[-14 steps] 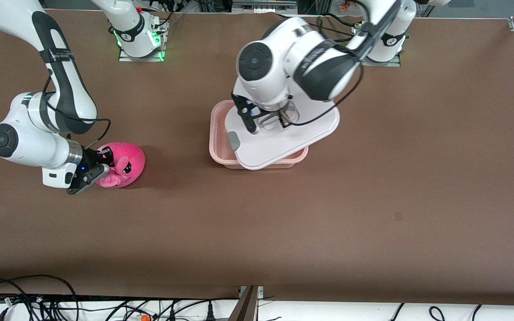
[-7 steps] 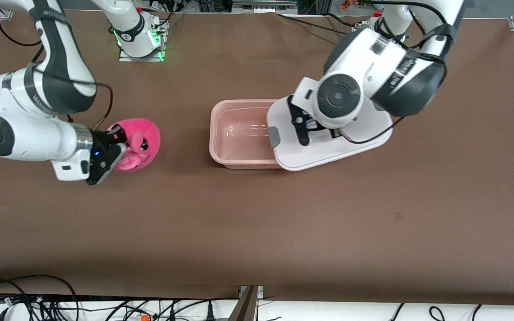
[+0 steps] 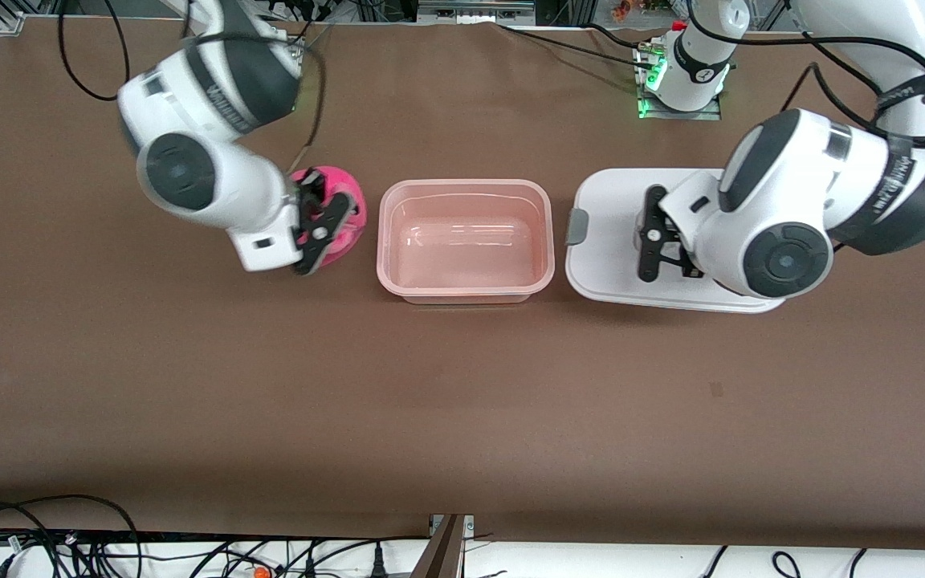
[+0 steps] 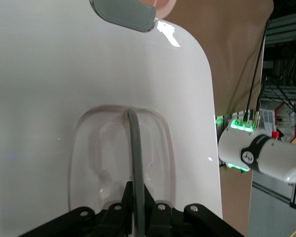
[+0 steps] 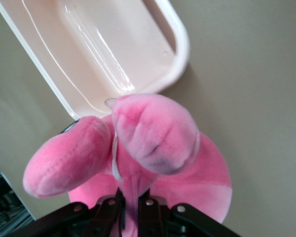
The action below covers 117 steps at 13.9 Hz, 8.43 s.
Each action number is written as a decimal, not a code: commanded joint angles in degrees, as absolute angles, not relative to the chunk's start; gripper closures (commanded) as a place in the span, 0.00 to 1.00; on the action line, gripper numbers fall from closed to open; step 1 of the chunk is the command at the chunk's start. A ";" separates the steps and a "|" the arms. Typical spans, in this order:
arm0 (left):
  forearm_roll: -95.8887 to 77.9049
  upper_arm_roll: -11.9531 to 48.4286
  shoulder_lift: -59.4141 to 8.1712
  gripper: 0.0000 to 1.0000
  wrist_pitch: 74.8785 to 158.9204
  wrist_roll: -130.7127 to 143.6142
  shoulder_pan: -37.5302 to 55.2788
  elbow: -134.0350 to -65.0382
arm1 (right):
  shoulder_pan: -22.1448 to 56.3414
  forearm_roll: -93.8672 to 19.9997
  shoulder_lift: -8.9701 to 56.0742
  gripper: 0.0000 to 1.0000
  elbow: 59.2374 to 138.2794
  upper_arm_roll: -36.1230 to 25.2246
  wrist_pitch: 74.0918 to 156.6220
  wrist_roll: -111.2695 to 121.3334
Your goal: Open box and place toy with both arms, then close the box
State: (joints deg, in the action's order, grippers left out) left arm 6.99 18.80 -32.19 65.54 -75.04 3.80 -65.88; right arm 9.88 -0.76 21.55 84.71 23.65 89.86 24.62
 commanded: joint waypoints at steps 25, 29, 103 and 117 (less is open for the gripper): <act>7.83 19.69 -31.03 1.00 65.21 -78.58 4.74 -68.20 | 24.37 9.14 29.89 0.00 67.16 22.50 84.05 -17.14; -1.37 19.86 -31.99 1.00 67.66 -75.68 9.31 -67.33 | 9.45 8.61 26.81 0.00 67.06 22.59 78.67 -16.70; -4.83 19.86 -42.10 1.00 98.88 -37.79 26.98 -72.86 | 0.97 1.32 1.14 0.00 86.75 -1.14 78.22 4.92; -4.22 19.86 -40.70 0.00 98.00 -39.47 26.28 -73.21 | 0.97 1.32 1.14 0.00 86.75 -1.14 78.22 4.92</act>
State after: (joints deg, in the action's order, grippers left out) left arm -5.51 20.17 -43.36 97.83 -39.15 26.59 -70.72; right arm 0.75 2.15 1.82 86.24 -0.83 77.83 4.85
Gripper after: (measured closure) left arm 0.604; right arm 0.000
